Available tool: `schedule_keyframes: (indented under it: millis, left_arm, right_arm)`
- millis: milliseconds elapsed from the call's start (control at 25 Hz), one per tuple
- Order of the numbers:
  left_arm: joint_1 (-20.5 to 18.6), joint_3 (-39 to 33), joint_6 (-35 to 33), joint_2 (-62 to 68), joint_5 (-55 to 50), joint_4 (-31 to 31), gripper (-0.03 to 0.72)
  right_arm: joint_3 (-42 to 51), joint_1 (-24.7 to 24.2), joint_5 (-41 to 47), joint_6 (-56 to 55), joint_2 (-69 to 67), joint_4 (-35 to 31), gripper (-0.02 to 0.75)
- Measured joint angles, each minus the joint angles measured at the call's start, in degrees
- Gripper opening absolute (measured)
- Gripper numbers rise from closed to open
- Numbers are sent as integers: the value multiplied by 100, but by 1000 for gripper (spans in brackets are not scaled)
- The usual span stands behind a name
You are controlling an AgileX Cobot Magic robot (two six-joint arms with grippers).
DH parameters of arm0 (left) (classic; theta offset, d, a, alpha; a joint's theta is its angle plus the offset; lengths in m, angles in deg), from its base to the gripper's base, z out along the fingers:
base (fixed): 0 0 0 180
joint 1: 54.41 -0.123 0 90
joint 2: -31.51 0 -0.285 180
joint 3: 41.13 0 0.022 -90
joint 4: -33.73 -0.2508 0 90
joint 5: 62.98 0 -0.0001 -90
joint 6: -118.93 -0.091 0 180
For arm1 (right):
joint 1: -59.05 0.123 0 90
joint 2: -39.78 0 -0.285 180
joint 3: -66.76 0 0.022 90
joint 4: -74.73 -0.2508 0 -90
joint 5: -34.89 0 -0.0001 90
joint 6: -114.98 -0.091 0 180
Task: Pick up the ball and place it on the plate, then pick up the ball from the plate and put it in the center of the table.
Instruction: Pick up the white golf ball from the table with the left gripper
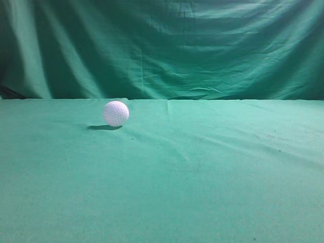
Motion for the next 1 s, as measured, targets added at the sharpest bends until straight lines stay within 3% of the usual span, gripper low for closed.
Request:
schedule_keyframes:
  millis: [1000]
  left_arm:
    - [0, 0, 0, 0, 0, 0, 0]
  right_arm:
    - [0, 0, 0, 0, 0, 0, 0]
